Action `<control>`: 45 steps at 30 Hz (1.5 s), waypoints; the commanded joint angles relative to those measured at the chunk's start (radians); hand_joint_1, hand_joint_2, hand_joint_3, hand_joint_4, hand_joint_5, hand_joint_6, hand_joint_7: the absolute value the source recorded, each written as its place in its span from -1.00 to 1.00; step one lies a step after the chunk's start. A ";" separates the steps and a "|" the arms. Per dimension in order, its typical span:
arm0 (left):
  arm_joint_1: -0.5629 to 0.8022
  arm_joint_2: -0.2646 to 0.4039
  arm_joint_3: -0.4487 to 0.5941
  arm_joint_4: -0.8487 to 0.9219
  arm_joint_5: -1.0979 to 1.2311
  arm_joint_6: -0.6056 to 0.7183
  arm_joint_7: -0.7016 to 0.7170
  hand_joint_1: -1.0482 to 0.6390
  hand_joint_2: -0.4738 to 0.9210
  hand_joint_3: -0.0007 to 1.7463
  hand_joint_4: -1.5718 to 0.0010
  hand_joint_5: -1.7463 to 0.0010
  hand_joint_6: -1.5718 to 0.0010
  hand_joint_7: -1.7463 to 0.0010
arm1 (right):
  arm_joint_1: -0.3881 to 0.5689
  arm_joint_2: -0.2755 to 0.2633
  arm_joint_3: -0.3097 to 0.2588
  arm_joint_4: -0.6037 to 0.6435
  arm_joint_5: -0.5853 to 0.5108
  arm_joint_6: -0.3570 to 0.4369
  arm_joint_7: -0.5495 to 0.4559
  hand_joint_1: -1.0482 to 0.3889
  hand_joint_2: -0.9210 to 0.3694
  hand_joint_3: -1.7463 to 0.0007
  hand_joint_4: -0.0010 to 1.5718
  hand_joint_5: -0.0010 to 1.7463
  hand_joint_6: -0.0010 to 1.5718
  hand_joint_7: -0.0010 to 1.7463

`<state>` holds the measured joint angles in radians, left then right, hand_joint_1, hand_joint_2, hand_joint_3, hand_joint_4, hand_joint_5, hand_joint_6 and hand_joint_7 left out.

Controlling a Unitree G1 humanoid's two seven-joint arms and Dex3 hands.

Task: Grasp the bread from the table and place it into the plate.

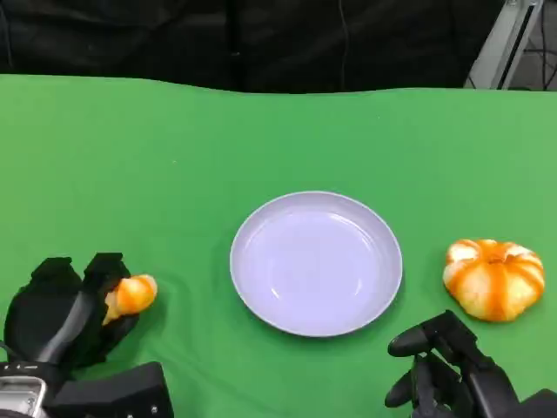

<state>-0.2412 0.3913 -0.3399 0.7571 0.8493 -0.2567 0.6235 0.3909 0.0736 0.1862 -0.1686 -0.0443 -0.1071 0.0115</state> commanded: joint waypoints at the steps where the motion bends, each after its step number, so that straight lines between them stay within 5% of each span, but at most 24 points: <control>1: 0.061 0.049 0.002 -0.115 -0.012 -0.015 0.020 -0.13 0.96 0.27 -0.05 -1.00 0.33 -1.00 | 0.008 -0.006 -0.001 -0.017 0.000 0.008 -0.005 0.04 -1.00 -0.09 -0.49 1.00 -0.74 1.00; 10: 0.172 0.099 0.050 -0.332 -0.053 -0.055 -0.005 -0.13 0.84 0.34 -0.03 -1.00 0.33 -1.00 | 0.002 -0.007 0.000 -0.012 0.000 0.008 -0.004 0.04 -1.00 -0.10 -0.49 1.00 -0.75 1.00; 18: 0.172 0.057 0.066 -0.463 -0.056 -0.021 -0.038 -0.11 0.82 0.32 0.05 -1.00 0.41 -1.00 | -0.005 -0.007 -0.004 0.002 0.009 -0.004 0.001 0.05 -1.00 -0.10 -0.48 1.00 -0.74 1.00; 25: 0.099 -0.075 0.044 -0.446 -0.040 0.008 0.018 -0.13 0.81 0.33 0.09 -1.00 0.44 -1.00 | -0.005 -0.008 -0.005 -0.002 0.001 0.005 -0.003 0.04 -1.00 -0.10 -0.48 1.00 -0.74 1.00; 36: -0.070 -0.186 -0.041 -0.298 -0.018 -0.048 0.053 -0.18 0.86 0.37 0.10 -1.00 0.52 -1.00 | 0.004 -0.006 -0.003 -0.006 0.012 0.004 0.002 0.06 -1.00 -0.11 -0.49 1.00 -0.74 1.00; 45: -0.180 -0.249 -0.105 -0.224 -0.017 -0.015 -0.011 -0.14 0.66 0.40 -0.05 -1.00 0.31 -1.00 | 0.012 -0.003 0.004 -0.017 0.005 0.010 -0.001 0.04 -1.00 -0.11 -0.48 1.00 -0.75 1.00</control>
<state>-0.3846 0.1462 -0.4362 0.5030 0.8379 -0.2751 0.6334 0.3950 0.0738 0.1900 -0.1693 -0.0405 -0.0974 0.0142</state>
